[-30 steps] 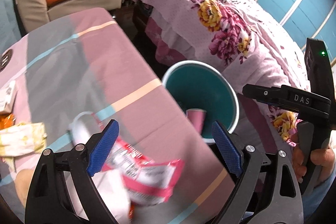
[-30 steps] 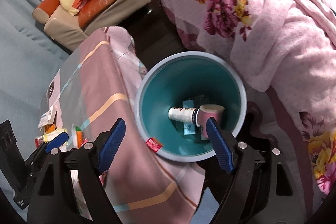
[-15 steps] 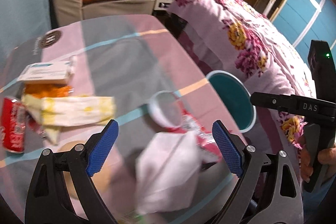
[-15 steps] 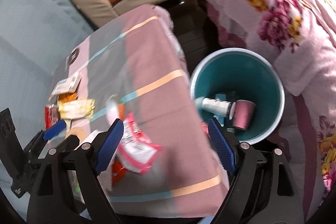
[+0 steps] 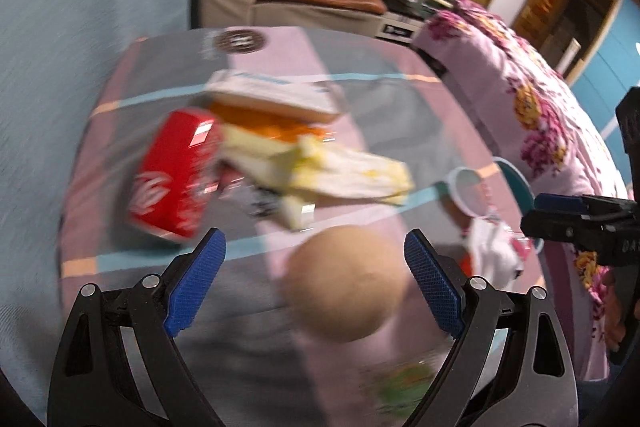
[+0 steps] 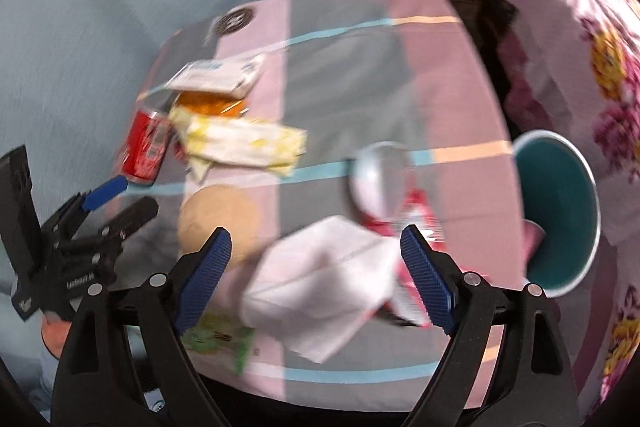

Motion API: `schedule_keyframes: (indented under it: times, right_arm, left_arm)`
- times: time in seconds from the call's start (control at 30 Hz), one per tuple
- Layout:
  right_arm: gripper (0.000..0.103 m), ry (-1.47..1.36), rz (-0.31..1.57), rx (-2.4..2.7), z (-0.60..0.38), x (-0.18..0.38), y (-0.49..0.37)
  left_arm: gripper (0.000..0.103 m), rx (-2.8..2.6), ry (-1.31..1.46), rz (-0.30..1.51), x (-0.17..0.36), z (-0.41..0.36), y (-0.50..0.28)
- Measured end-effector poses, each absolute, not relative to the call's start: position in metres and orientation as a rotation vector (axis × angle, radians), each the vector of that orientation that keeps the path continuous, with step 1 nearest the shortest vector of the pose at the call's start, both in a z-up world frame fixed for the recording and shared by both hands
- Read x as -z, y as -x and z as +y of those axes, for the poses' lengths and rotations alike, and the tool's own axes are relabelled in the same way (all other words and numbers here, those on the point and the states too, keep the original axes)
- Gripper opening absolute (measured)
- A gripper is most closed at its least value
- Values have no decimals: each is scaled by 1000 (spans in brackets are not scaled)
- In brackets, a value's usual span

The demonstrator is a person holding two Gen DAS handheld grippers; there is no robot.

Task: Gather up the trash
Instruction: 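Move both grippers back over the table toward the tissue and bread roll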

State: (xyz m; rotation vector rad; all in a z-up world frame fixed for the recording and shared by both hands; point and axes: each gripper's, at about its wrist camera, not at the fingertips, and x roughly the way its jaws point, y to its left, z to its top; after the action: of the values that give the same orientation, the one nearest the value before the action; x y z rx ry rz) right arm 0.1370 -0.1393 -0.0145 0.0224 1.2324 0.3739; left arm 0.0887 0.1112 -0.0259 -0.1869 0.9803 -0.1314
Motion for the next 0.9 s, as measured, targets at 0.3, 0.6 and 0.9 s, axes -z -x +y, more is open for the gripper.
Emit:
schedule_keyframes:
  times: [0.3,0.6,0.9]
  right_arm:
    - [83,153,1307,-486,-45,57,-130]
    - [85,310,1334,-491,5,95,-122]
    - [89,277,1328,-524,6,103,-120]
  left_arm:
    - [91,13,264,1002,49,181,-69]
    - [91,-29,329,1009,64,217,-64]
    - [91,-28,348,1013,70,221,-68]
